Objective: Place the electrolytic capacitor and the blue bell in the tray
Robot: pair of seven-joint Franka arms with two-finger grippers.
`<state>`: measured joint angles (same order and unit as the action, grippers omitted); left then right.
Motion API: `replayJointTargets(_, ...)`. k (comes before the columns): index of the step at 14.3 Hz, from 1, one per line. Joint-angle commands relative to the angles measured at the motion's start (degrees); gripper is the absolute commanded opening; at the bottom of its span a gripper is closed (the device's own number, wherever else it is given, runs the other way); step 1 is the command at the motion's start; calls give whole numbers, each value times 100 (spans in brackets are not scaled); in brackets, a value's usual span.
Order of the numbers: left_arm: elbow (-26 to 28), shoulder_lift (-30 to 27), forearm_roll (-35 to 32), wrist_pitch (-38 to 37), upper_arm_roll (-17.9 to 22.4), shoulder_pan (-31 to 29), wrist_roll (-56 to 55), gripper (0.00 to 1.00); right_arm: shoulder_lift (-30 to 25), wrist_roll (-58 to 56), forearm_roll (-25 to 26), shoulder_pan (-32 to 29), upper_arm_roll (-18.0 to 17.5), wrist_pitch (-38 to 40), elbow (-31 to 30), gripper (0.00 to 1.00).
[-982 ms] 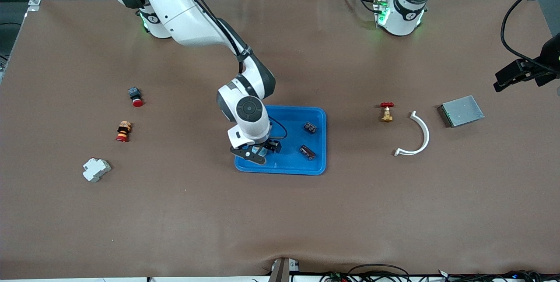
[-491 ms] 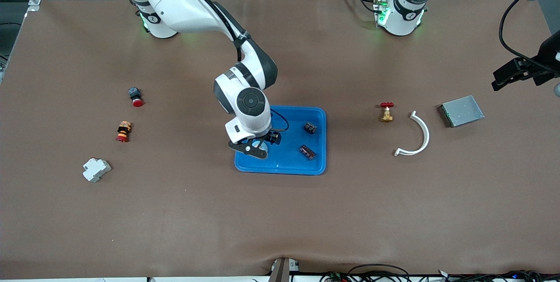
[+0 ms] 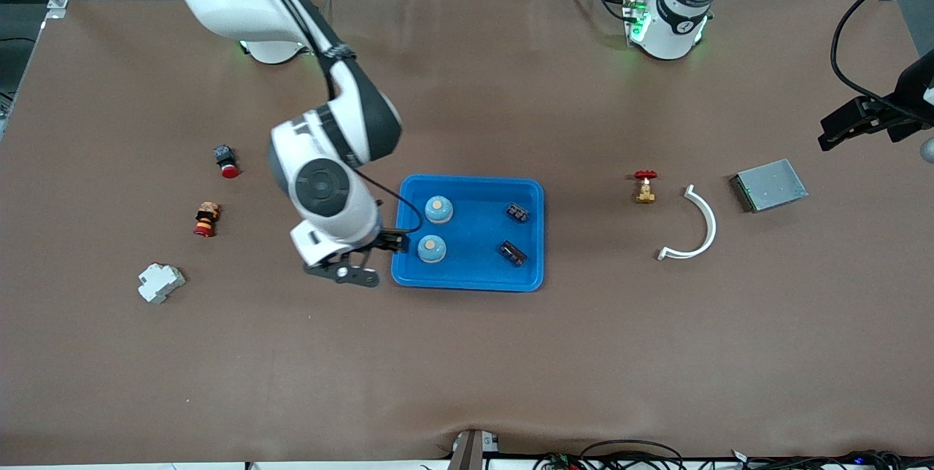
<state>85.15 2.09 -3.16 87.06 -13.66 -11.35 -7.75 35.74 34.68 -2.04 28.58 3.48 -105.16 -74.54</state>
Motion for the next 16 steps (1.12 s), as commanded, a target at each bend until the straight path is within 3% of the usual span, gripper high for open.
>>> replayJointTargets(1, 125, -130, 70, -49, -67, -16, 99, 100, -331, -627, 46, -413, -85, 311, -131, 100)
replayJointTargets(7, 125, -164, 52, -66, -32, 36, 46, 100, -1033, -2094, 73, -1248, -76, 452, -605, 100)
replayJointTargets(9, 186, -243, 35, -110, 405, 666, -42, 100, -1332, -2735, 73, -1634, -76, 496, -833, 100)
replayJointTargets(12, 309, -392, 44, -145, 635, 879, -42, 100, -1762, -3431, 64, -2171, -85, 540, -1106, 100)
replayJointTargets(15, 485, -542, 114, -66, 1259, 1450, -42, 100, -2088, -3459, 72, -2479, -111, 838, -1160, 100)
replayJointTargets(16, 494, -560, 114, -75, 1269, 1477, -42, 100, -2219, -3459, 73, -2541, -111, 935, -1168, 100)
